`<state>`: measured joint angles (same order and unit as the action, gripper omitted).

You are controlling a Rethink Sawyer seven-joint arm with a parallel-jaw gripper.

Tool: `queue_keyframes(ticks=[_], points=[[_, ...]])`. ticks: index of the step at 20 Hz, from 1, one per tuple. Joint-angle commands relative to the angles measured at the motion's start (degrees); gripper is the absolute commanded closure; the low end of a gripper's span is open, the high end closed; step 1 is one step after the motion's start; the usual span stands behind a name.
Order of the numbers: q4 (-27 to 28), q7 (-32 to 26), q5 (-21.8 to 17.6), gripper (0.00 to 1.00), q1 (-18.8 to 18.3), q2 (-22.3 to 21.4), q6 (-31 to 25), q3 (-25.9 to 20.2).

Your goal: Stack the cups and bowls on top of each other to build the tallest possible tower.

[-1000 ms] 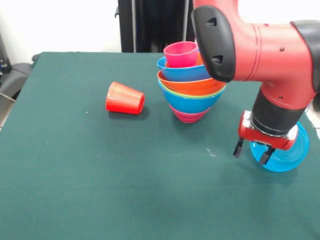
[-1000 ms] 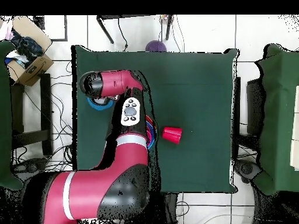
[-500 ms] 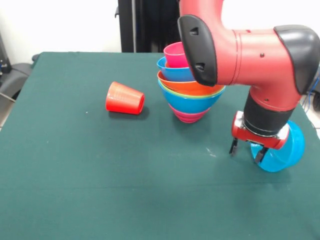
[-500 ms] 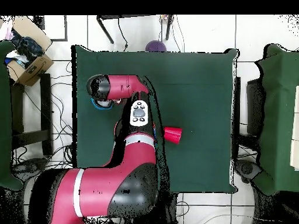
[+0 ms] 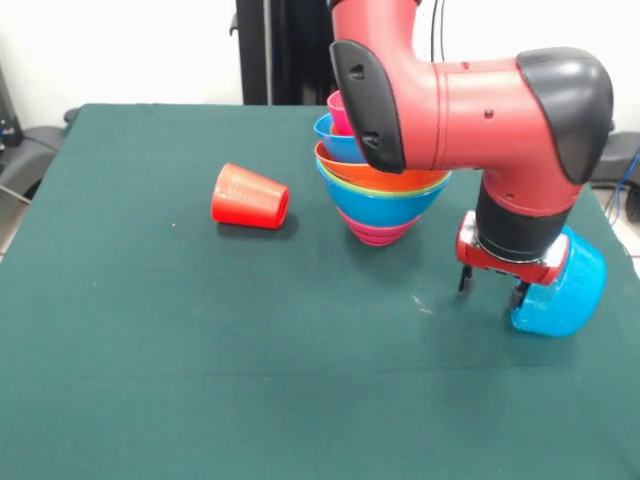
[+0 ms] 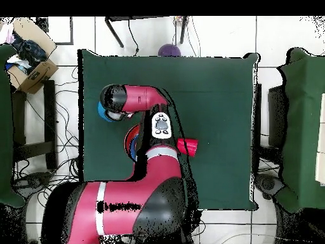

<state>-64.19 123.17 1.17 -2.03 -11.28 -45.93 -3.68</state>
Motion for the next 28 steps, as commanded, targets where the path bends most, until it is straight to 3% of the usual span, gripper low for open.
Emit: queue_keyframes(ticks=[1,11,21,28], points=[[-6.6,-6.87,2.52,0.0,-3.8,-1.02,-4.6,-10.9],[-7.15,-8.72,2.48,0.0,-7.55,-1.44,-6.31,-15.71],[-9.44,-6.9,1.47,0.0,-10.13,-4.02,-1.98,-18.71],[-8.71,-2.53,-0.48,0.0,-9.12,-5.65,3.75,-16.42]])
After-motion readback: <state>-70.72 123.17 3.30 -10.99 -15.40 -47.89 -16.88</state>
